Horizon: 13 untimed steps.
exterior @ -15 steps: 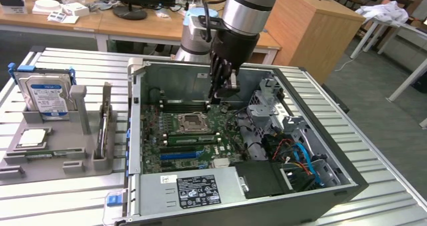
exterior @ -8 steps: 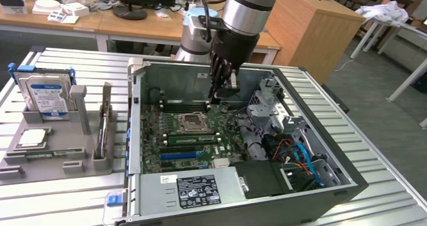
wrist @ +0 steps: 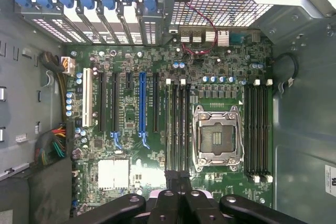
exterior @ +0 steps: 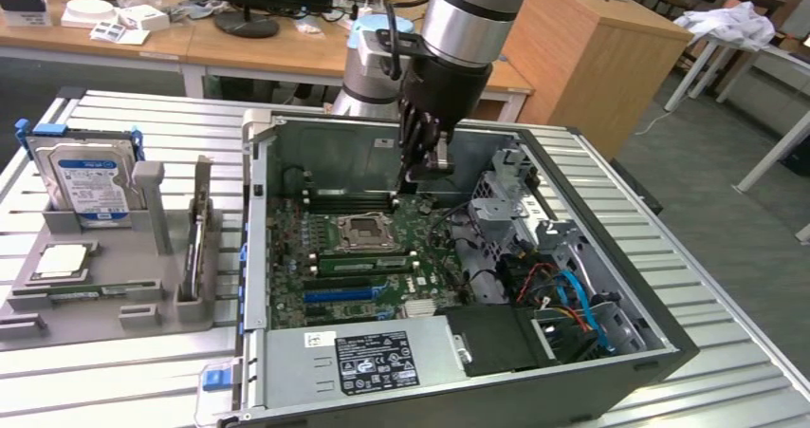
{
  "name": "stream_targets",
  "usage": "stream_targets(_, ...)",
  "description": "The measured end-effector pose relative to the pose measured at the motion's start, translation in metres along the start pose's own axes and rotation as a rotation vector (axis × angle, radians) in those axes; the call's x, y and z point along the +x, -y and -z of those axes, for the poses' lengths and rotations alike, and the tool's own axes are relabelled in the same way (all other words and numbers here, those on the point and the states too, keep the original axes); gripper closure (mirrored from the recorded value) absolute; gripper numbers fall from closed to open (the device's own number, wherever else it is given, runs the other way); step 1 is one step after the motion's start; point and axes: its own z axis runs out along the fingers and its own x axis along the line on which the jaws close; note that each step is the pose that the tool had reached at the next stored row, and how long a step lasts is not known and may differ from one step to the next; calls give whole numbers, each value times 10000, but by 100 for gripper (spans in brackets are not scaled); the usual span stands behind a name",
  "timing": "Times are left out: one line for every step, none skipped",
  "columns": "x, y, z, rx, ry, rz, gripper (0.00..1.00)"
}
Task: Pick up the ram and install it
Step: 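Press down the ram until it locks into place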
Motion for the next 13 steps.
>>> stream_targets(0, 0, 0, 0, 0, 0, 89)
stream_targets(0, 0, 0, 0, 0, 0, 89)
stream_targets(0, 0, 0, 0, 0, 0, 89)
stream_targets(0, 0, 0, 0, 0, 0, 89)
stream_targets(0, 0, 0, 0, 0, 0, 89)
stream_targets(0, 2, 0, 0, 0, 1, 89)
stream_targets(0, 9, 1, -1, -1, 2, 89)
stream_targets(0, 18, 1, -1, -1, 1, 89)
stream_targets(0, 31, 2, -1, -2, 1, 89)
stream_targets(0, 47, 2, 0, -1, 0, 89)
stream_targets(-1, 77, 3, -1, 0, 0, 89)
stream_targets(-1, 94, 4, 0, -1, 0, 89)
stream_targets(-1, 112, 5, -1, -1, 0, 89)
